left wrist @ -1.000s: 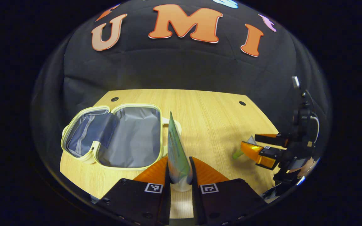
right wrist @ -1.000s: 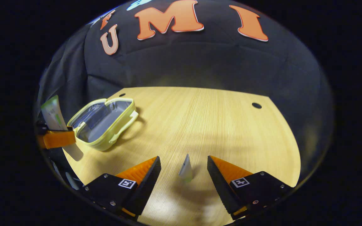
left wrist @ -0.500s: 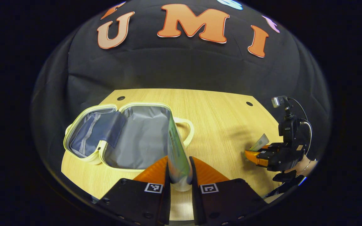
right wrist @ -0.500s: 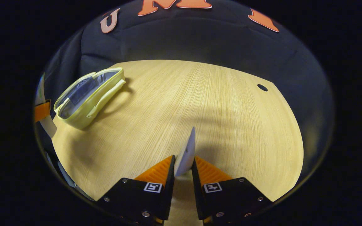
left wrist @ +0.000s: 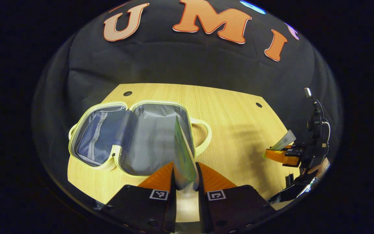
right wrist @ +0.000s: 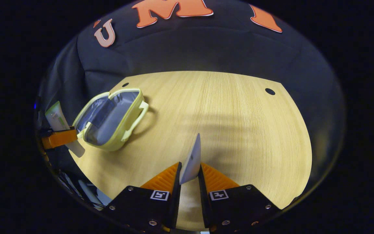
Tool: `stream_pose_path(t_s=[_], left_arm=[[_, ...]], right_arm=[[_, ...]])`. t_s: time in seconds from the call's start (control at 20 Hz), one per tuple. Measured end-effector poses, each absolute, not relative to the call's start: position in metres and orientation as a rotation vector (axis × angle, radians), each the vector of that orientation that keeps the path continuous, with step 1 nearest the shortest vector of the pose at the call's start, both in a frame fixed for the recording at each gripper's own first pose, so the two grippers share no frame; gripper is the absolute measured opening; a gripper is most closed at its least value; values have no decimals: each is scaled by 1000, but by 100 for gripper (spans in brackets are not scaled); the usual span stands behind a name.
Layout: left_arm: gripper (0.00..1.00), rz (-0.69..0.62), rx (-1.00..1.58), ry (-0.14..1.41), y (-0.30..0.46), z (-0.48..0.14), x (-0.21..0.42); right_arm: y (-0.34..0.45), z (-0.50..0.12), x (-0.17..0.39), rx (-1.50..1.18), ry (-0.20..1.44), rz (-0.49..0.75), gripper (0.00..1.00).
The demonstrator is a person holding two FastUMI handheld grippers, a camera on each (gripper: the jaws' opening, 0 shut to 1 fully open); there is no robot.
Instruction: First open the suitcase, pack the skin care products into it, and then close the suitcase.
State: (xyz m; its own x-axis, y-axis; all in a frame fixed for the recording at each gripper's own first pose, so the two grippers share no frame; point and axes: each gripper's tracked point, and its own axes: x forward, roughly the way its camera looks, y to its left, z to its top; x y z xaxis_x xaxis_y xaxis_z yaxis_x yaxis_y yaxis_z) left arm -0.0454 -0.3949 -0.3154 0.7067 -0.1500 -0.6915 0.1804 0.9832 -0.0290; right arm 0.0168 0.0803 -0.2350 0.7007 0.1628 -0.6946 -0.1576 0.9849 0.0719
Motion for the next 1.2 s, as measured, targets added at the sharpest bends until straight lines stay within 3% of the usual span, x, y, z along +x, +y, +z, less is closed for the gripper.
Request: stream_pose_path(t_s=[0.25,0.65,0.9,0.95,1.15,1.2], left_arm=[[28,-236,77,861,-351,-305,-10],[29,-285,176,1110,-311,-354,36],[36,-310,201,1133,-321,-355,47],[43,-317,217,1122,-321,-352,49],[99,-325,225,1086,-314,-344,52],[99,-329,210,1086,-314,-343,50]], right_arm=[[118,-205,5,75,759,196,31],[169,-195,4,137,761,167,31],[183,-195,4,145,778,138,31],[184,-195,5,143,782,133,31],[199,-194,8,136,791,144,31],[204,-191,9,131,791,152,31]])
